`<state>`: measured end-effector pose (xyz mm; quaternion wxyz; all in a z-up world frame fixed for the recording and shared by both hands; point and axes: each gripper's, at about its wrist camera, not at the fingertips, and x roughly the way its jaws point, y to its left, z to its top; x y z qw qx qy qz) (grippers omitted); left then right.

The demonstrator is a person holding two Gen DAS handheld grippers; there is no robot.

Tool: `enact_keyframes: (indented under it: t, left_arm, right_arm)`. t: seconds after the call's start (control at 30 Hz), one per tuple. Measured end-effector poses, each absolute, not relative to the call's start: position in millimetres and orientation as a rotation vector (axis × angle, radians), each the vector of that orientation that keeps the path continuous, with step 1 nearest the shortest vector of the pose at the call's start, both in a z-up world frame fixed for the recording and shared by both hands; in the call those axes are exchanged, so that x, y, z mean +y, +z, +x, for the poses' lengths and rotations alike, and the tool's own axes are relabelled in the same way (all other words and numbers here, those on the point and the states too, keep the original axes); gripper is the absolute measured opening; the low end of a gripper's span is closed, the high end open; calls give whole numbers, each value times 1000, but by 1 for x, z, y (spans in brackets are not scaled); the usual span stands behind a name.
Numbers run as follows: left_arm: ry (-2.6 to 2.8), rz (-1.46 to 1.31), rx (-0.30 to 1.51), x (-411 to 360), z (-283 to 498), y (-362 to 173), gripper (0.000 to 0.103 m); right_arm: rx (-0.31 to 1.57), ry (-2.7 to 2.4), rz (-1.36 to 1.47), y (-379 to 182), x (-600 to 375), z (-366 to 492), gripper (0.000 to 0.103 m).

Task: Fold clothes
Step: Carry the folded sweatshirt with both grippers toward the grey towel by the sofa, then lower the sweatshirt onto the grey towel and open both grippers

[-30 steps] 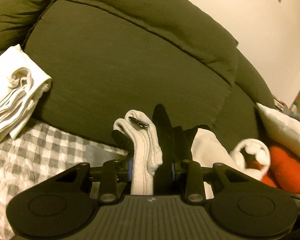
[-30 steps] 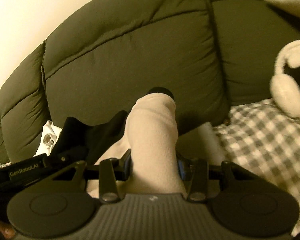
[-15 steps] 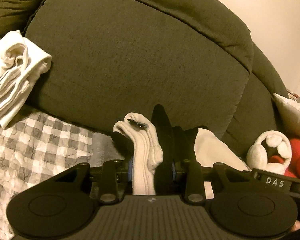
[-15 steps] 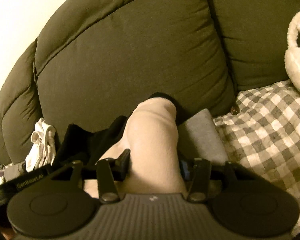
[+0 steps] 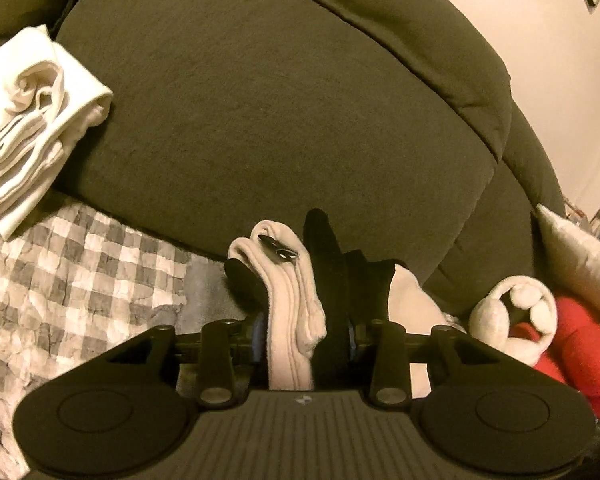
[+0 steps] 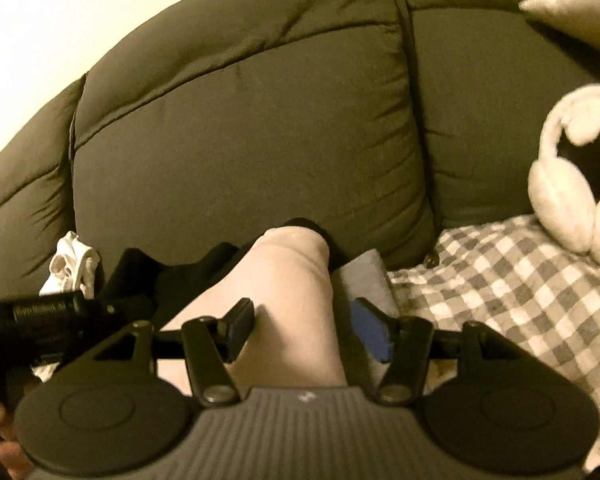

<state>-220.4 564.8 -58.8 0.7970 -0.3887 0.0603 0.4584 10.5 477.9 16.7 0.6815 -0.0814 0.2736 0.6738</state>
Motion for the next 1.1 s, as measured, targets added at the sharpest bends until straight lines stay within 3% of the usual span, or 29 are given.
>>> enact_keyframes:
  t: [0.4,0.7,0.9,1.1]
  left_arm:
    - [953,-882,133,579,-225,-55,38]
    - [1076,-648,73,553,-226,-21,38]
    - [1005,-508,162,540,-194,-18,38]
    - [1013,-394,231,534,-172,-27,35]
  right_arm:
    - [529,1475,-312,14,477,-21,49]
    - [521,1448,-334,15,473,-25,49]
    - [493,1403,-298,19,467,-31,48]
    - [418,1490,-266,27,464,-46,40]
